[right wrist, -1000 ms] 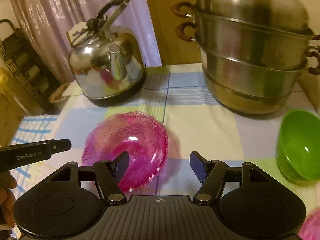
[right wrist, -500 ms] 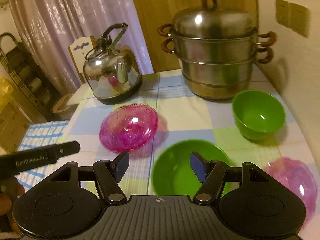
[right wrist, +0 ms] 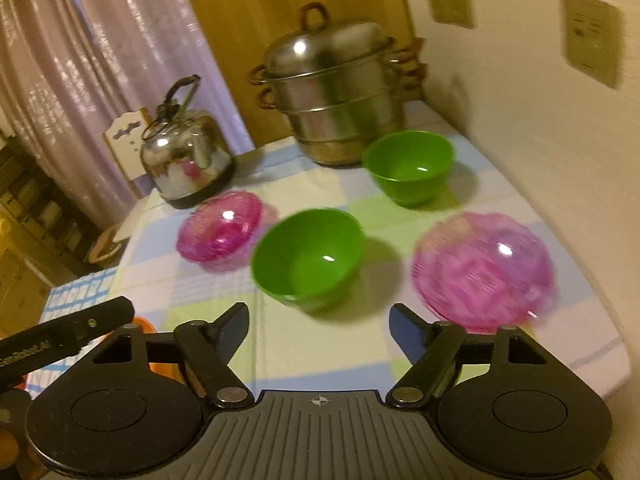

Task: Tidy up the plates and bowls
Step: 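Move both grippers to the other large pink plate beside the wall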

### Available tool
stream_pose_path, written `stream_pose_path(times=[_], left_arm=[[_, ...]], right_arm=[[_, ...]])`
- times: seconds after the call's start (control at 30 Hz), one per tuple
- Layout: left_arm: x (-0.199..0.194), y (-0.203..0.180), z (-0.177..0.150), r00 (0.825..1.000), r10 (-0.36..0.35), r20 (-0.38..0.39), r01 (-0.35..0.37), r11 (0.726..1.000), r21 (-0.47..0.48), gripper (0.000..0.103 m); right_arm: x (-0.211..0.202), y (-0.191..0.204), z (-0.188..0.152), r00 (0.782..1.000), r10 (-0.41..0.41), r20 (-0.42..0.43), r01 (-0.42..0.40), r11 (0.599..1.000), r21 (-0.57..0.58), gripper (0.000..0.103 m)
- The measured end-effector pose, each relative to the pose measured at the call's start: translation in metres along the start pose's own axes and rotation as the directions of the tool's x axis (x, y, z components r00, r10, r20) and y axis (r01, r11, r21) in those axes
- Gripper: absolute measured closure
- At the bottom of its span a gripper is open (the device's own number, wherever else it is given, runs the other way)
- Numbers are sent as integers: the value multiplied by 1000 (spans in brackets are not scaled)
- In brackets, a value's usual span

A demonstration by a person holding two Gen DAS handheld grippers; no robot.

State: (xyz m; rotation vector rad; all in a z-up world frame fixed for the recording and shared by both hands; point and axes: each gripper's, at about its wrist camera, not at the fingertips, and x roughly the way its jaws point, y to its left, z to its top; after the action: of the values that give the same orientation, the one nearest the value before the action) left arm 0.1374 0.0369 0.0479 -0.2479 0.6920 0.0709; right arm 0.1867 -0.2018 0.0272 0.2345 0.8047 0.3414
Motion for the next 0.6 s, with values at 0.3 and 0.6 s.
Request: stream_pose_path(times=[0.3, 0.6], left_arm=[[-17, -44, -36, 1000, -25, 7, 25, 998, 64, 8], [-18, -65, -55, 998, -59, -11, 59, 996, 73, 8]], right_arm=[[-43, -32, -37, 995, -94, 21, 95, 996, -4, 24], [-64, -62, -52, 992, -121, 26, 120, 992, 32, 24]])
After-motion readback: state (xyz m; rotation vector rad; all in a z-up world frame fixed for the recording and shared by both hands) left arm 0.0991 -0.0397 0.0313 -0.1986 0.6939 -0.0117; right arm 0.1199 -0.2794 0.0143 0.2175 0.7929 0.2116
